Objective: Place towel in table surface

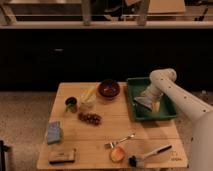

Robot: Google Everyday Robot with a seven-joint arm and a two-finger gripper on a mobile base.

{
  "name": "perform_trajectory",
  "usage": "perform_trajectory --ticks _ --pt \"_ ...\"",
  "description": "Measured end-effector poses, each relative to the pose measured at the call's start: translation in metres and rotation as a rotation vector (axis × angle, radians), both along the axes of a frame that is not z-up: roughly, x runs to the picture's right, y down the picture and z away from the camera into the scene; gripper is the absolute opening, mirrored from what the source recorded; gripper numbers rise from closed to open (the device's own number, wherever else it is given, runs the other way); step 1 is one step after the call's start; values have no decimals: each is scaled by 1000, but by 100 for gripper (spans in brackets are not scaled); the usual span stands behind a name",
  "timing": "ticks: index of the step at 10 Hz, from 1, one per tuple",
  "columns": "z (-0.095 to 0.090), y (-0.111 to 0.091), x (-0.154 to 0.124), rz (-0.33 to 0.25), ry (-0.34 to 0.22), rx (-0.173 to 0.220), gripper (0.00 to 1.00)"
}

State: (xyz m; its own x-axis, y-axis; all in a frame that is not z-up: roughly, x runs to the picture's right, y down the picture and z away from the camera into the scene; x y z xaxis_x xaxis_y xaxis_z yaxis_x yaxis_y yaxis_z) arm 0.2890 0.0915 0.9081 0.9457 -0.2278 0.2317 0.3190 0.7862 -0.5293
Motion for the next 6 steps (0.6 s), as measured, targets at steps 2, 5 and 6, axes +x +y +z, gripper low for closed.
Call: perform_trajectory --ticks 2,5,6 --pt "4 0 1 5 11 7 80" --pt "15 -1 5 25 43 21 80" --pt "20 -3 7 32 55 23 80"
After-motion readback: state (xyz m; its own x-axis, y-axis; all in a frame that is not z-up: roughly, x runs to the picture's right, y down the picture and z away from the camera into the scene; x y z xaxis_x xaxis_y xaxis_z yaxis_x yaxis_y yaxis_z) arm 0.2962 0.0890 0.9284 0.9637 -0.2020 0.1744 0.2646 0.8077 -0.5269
